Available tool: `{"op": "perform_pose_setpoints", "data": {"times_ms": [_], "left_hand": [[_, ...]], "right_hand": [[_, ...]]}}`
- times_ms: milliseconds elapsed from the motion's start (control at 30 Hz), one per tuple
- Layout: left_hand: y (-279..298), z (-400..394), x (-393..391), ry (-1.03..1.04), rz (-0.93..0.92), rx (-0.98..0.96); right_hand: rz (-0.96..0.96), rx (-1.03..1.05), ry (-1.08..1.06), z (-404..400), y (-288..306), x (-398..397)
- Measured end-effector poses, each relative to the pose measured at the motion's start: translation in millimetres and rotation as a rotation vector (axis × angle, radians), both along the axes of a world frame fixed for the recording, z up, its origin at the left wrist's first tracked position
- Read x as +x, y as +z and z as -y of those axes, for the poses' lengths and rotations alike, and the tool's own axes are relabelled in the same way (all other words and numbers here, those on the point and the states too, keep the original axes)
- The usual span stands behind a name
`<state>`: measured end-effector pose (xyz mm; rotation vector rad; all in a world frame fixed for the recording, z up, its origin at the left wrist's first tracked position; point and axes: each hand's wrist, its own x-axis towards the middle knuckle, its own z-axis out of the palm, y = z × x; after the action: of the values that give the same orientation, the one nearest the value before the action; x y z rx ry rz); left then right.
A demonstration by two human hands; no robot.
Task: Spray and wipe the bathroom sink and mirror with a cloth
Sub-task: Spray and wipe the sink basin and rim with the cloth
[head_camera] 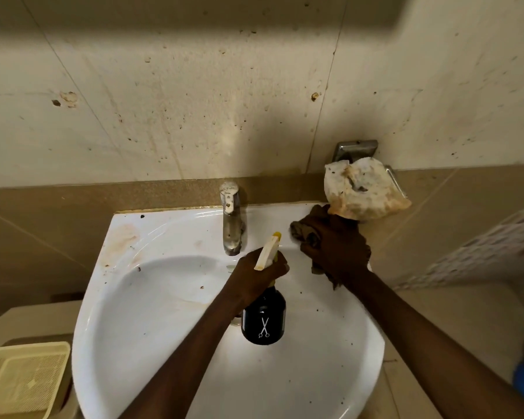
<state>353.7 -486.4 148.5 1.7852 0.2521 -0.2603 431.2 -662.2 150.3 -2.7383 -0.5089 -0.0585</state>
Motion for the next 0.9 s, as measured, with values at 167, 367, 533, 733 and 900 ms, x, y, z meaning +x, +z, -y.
{"op": "perform_pose_setpoints", "data": {"times_ms": [167, 367, 533, 733, 900], "left_hand": [[-3.3, 4.8, -1.2, 0.038, 0.014, -0.037], [-0.3, -0.5, 4.8, 0.009, 0.065, -0.059], [8.4, 2.6, 21.1, -0.038, 0.072, -0.004], [6.3, 13.3, 24.9, -0.089, 0.019, 0.012], [8.6, 14.3, 35.5, -0.107, -0.026, -0.053]], "right_hand": [[-0.092, 0.075, -0.074, -31.3, 5.2, 20.8], [0.065, -0.002, 0.062, 22.3, -12.5, -5.0], [-0.023, -0.047, -0.016, 5.4, -6.1, 12.3], [0.058, -0.007, 0.031, 26.3, -0.1, -10.8], [0.089, -0.027, -0.125, 35.1, -10.2, -17.7]]}}
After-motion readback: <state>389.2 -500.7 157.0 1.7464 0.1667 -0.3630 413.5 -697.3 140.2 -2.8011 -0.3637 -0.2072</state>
